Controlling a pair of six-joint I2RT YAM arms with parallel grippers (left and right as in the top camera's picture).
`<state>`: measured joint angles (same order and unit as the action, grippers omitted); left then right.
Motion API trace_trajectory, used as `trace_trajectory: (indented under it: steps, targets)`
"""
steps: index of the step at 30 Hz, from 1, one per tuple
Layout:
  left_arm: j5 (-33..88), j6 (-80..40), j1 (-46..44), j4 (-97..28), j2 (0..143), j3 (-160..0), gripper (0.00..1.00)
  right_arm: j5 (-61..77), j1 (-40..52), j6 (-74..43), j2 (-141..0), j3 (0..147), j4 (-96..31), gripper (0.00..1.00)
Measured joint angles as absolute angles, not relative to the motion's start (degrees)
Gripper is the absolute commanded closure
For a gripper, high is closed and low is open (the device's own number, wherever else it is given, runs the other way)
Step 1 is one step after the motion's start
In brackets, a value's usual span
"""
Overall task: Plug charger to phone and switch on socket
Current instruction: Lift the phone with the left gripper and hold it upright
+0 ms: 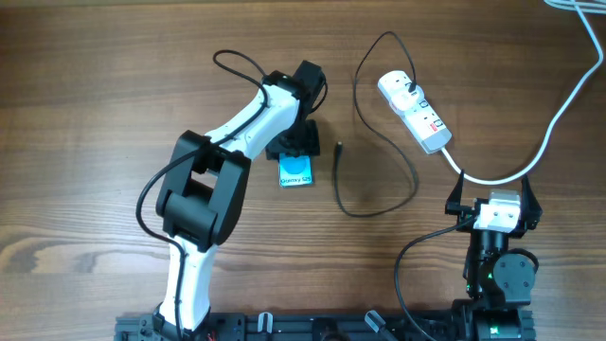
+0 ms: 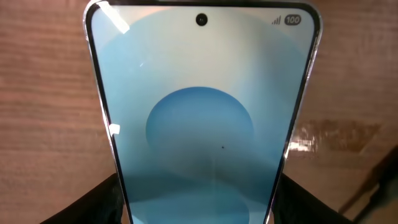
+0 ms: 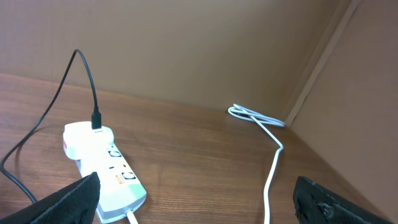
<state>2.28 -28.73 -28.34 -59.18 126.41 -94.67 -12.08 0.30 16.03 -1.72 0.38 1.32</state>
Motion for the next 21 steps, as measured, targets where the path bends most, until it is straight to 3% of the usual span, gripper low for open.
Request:
trace_trajectory:
  steps: [11, 21]
  targets:
    - [12.7, -30.1, -24.9, -63.9, 118.8, -94.7, 0.36, -12.1, 0.3, 16.0, -1.7, 0.4, 1.3, 0.00]
    - [48.5, -30.6, -14.3, -61.7, 113.8, -94.7, 0.34, -12.1, 0.3, 16.0, -1.7, 0.4, 1.3, 0.00]
